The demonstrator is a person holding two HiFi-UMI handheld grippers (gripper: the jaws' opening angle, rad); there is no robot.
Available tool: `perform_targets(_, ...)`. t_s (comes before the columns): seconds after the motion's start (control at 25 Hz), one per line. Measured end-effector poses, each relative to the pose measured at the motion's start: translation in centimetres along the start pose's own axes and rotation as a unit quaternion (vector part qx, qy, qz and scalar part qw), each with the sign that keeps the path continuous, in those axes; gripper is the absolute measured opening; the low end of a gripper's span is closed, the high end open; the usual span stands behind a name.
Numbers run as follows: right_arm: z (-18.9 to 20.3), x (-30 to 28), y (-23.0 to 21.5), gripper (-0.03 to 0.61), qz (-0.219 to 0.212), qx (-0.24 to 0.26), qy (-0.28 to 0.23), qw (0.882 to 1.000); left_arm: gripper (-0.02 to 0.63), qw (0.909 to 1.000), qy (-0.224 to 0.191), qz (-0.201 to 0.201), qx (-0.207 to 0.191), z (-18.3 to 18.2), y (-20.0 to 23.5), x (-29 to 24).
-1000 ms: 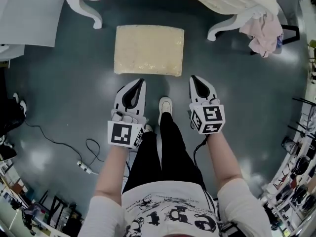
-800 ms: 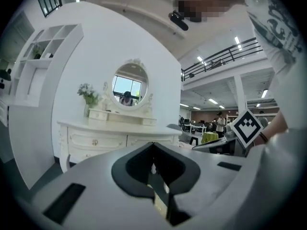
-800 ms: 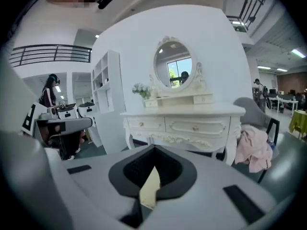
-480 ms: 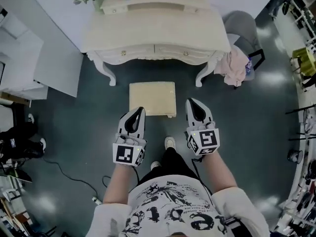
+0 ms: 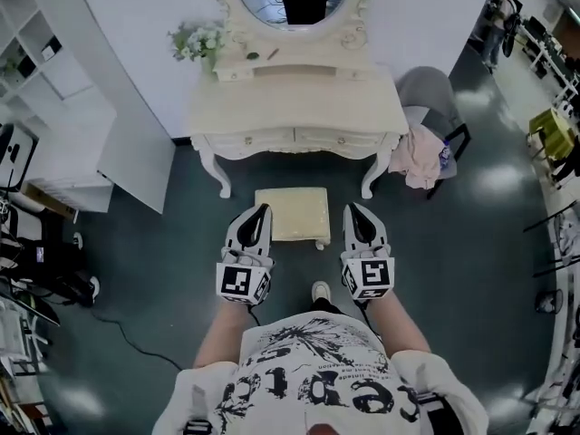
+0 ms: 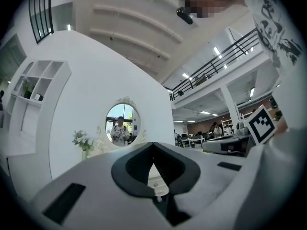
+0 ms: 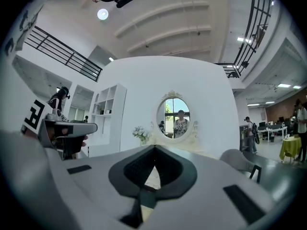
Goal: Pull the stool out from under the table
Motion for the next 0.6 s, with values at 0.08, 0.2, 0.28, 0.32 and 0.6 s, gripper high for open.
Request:
perform_targets(0.08, -0.7, 0.6, 0.0, 0.017, 0.003, 0.003, -0.004, 1.000, 0.017, 0.9999, -0.004, 0.002, -0.013, -0.8, -0.2, 0.4)
perform_targets(0.2, -1.4, 1.0, 0.0, 0.017, 0.008, 0.015, -0.005, 1.000, 0.016, 0.9997, -0.004, 0.005, -0.024, -1.4, -0.1, 0.9)
perform_targets(0.28, -1.5, 1.4, 0.0, 0.017, 0.009, 0.017, -0.004, 1.000, 0.016, 0.9997, -0.001, 0.003, -0.025, -1.3, -0.1, 1.3)
perform_targets(0.32, -1.5, 1.5, -0.1, 0.017, 0.009, 0.017, -0.004, 1.000, 0.017, 0.9997, 0.001, 0.000, -0.025, -1.2, 0.0, 1.4)
perform_targets(0.6, -2.0, 1.9, -0.2, 0.017, 0.007, 0.008, -0.005, 1.000, 0.017, 0.9998, 0.003, -0.008, -0.015, -1.4, 0.2, 2.1)
Point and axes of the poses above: the fingertips, and each gripper's own axes: x backward along the fingers, y to its left, z out of its underside, the point moved 2 cm from there along x, backward along the fingers, and after that the axes turned 12 degrees about y, right-handed, at the moved point
